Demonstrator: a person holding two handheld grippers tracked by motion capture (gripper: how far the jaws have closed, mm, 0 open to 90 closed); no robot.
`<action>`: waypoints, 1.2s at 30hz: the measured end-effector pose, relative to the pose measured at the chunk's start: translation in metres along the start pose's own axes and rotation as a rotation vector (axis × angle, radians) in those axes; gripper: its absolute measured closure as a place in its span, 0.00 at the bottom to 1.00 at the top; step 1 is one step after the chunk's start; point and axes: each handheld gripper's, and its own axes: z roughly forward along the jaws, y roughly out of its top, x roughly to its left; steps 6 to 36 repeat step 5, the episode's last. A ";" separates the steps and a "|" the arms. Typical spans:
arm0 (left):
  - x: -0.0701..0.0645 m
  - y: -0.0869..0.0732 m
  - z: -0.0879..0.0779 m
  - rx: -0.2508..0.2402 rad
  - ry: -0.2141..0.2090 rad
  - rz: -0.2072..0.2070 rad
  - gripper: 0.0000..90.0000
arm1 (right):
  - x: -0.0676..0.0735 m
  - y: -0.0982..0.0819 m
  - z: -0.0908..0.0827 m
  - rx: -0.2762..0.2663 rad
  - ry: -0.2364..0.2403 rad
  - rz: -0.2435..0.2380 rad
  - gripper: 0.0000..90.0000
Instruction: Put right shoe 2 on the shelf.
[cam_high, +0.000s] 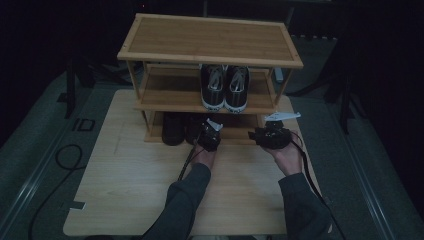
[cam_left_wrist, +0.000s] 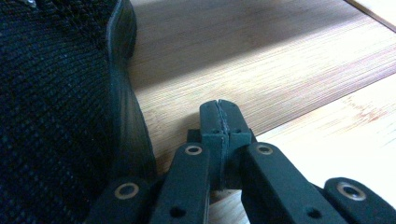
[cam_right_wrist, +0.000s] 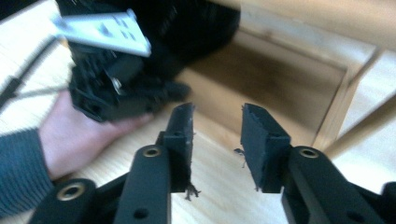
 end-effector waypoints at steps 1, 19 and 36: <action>0.000 0.000 0.000 0.000 0.000 0.000 1.00 | -0.001 -0.003 0.002 0.011 -0.001 0.009 0.67; 0.000 0.000 0.000 0.001 0.000 0.000 1.00 | -0.005 -0.013 0.005 0.031 -0.015 0.024 0.62; 0.000 0.000 0.000 0.001 0.000 0.000 1.00 | -0.005 -0.013 0.005 0.031 -0.015 0.024 0.62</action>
